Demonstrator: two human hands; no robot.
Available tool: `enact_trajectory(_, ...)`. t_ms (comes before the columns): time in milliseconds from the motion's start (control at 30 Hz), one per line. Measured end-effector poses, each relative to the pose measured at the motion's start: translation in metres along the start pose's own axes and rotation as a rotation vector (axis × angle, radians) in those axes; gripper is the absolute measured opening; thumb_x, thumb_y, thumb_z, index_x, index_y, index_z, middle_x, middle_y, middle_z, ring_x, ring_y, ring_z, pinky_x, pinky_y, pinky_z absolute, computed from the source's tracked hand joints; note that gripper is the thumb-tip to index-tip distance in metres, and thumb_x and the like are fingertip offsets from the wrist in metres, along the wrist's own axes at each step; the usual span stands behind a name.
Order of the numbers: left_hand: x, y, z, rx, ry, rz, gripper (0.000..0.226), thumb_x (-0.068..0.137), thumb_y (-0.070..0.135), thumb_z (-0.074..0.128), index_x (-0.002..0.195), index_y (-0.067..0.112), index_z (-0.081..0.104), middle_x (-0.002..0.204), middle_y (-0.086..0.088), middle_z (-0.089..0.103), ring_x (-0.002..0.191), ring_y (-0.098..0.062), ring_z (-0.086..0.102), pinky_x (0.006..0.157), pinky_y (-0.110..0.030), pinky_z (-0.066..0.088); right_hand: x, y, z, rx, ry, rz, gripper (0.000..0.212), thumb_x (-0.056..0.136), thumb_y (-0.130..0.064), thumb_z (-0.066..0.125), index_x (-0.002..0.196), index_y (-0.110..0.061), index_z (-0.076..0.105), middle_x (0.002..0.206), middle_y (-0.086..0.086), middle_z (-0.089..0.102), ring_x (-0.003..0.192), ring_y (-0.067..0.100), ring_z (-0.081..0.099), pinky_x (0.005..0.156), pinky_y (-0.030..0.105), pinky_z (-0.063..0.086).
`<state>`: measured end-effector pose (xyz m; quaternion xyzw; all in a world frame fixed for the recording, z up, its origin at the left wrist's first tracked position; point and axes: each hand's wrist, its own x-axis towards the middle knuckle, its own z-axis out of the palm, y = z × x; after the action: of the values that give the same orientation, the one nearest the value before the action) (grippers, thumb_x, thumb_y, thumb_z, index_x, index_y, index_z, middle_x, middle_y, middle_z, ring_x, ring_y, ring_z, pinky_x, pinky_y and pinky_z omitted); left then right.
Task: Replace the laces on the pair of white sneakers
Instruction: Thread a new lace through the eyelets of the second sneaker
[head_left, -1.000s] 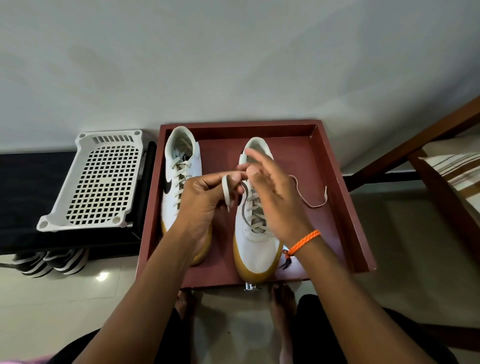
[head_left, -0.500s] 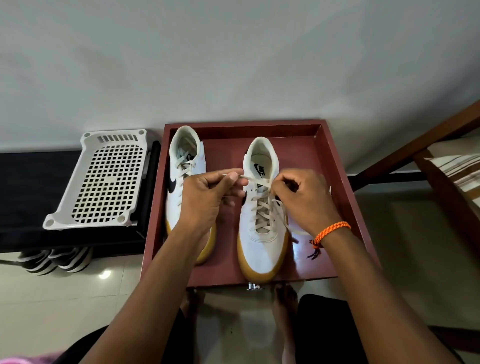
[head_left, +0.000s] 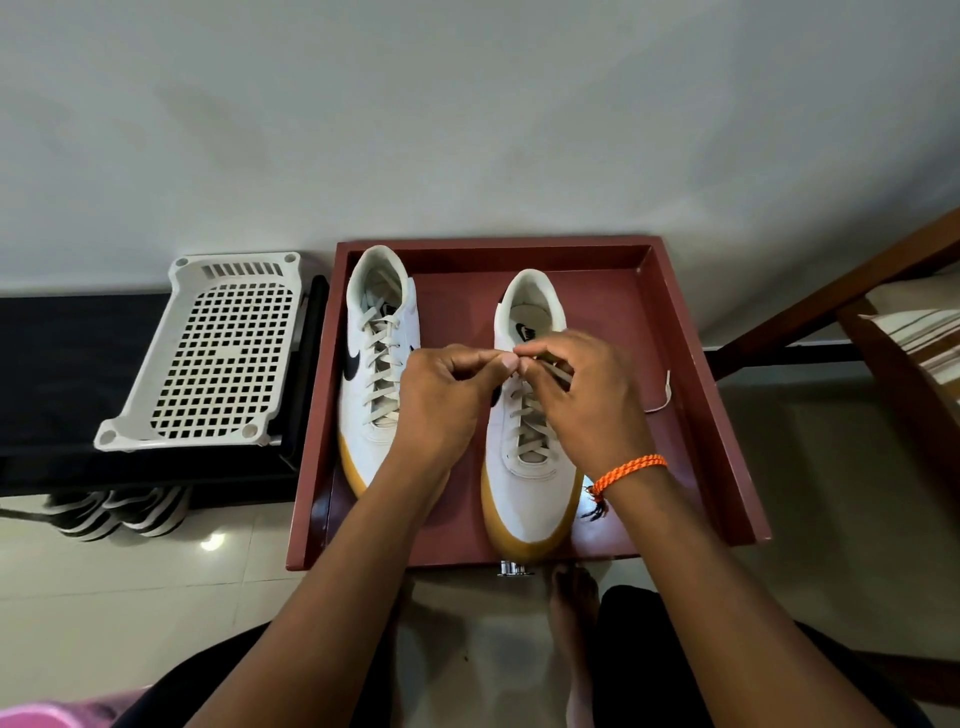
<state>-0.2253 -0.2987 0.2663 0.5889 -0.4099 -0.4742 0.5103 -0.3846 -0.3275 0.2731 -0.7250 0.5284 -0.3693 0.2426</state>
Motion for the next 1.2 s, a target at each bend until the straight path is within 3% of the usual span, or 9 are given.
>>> enact_trajectory(100, -0.001, 0.001, 0.000, 0.005, 0.039, -0.004, 0.006, 0.090, 0.018, 0.085, 0.095, 0.015, 0.087, 0.086, 0.000, 0.082, 0.079, -0.007, 0.075, 0.078, -0.026, 0.057, 0.002, -0.001, -0.002, -0.108, 0.029, -0.056, 0.004, 0.091, -0.019, 0.082, 0.094, -0.020, 0.084, 0.090, -0.004, 0.073, 0.084, 0.012, 0.068, 0.074, 0.025, 0.053)
enact_trajectory(200, 0.000, 0.001, 0.001, 0.011, 0.080, -0.008, 0.003, 0.089, 0.018, 0.086, 0.091, 0.015, 0.086, 0.072, 0.004, 0.077, 0.060, -0.002, 0.064, 0.063, -0.018, 0.050, 0.000, -0.003, -0.003, -0.171, 0.060, -0.030, 0.003, 0.090, -0.020, 0.081, 0.093, -0.019, 0.083, 0.091, -0.002, 0.072, 0.084, 0.017, 0.068, 0.069, 0.034, 0.055)
enact_trajectory(333, 0.005, -0.010, -0.001, 0.124, 0.145, -0.078, 0.005, 0.091, 0.026, 0.084, 0.086, 0.024, 0.084, 0.067, 0.002, 0.073, 0.048, -0.004, 0.051, 0.060, -0.031, 0.045, -0.002, 0.001, -0.006, -0.395, 0.090, 0.021, 0.007, 0.094, -0.023, 0.077, 0.097, -0.020, 0.082, 0.091, -0.002, 0.063, 0.087, 0.020, 0.060, 0.064, 0.029, 0.041)
enact_trajectory(400, 0.006, -0.014, -0.002, 0.253, 0.146, -0.070, 0.006, 0.093, 0.028, 0.082, 0.087, 0.029, 0.084, 0.068, 0.008, 0.074, 0.050, -0.001, 0.056, 0.062, -0.032, 0.049, -0.003, 0.003, -0.005, -0.471, 0.064, -0.035, 0.005, 0.093, -0.021, 0.077, 0.093, -0.018, 0.082, 0.098, -0.001, 0.061, 0.094, 0.019, 0.053, 0.069, 0.028, 0.036)
enact_trajectory(500, 0.004, -0.013, 0.000, 0.433, 0.152, -0.003, 0.007, 0.094, 0.029, 0.079, 0.092, 0.031, 0.086, 0.079, 0.016, 0.078, 0.072, 0.000, 0.071, 0.073, -0.035, 0.062, -0.003, 0.005, 0.000, -0.529, 0.029, -0.093, 0.008, 0.091, -0.021, 0.078, 0.086, -0.016, 0.081, 0.122, 0.001, 0.060, 0.108, 0.022, 0.051, 0.076, 0.029, 0.040)
enact_trajectory(633, 0.002, -0.010, 0.002, 0.536, 0.165, 0.053, 0.009, 0.093, 0.029, 0.078, 0.096, 0.032, 0.086, 0.084, 0.019, 0.079, 0.078, 0.001, 0.073, 0.075, -0.035, 0.063, -0.005, 0.011, 0.010, -0.362, 0.033, -0.009, 0.006, 0.088, -0.021, 0.079, 0.082, -0.021, 0.082, 0.139, -0.002, 0.057, 0.118, 0.026, 0.049, 0.090, 0.042, 0.049)
enact_trajectory(867, 0.001, -0.009, 0.002, 0.478, 0.169, 0.002, 0.008, 0.093, 0.029, 0.080, 0.093, 0.032, 0.086, 0.077, 0.018, 0.078, 0.070, -0.001, 0.072, 0.071, -0.036, 0.064, -0.008, 0.018, 0.025, 0.029, 0.148, 0.310, 0.014, 0.081, -0.013, 0.082, 0.076, -0.027, 0.083, 0.138, -0.007, 0.054, 0.124, 0.020, 0.045, 0.099, 0.038, 0.048)
enact_trajectory(1033, 0.001, -0.009, 0.002, 0.478, 0.173, 0.014, 0.008, 0.092, 0.027, 0.081, 0.092, 0.032, 0.086, 0.075, 0.017, 0.078, 0.068, -0.002, 0.072, 0.068, -0.036, 0.063, -0.005, 0.023, 0.029, 0.213, 0.108, 0.386, 0.032, 0.080, -0.015, 0.086, 0.066, -0.042, 0.076, 0.133, -0.016, 0.051, 0.133, 0.022, 0.049, 0.104, 0.045, 0.052)
enact_trajectory(1200, 0.001, -0.009, 0.002, 0.482, 0.168, 0.024, 0.008, 0.092, 0.025, 0.081, 0.092, 0.031, 0.086, 0.072, 0.016, 0.077, 0.066, -0.001, 0.071, 0.066, -0.033, 0.061, -0.006, 0.024, 0.034, 0.313, 0.126, 0.439, 0.029, 0.082, -0.014, 0.087, 0.070, -0.039, 0.077, 0.138, -0.010, 0.050, 0.133, 0.021, 0.055, 0.099, 0.036, 0.056)
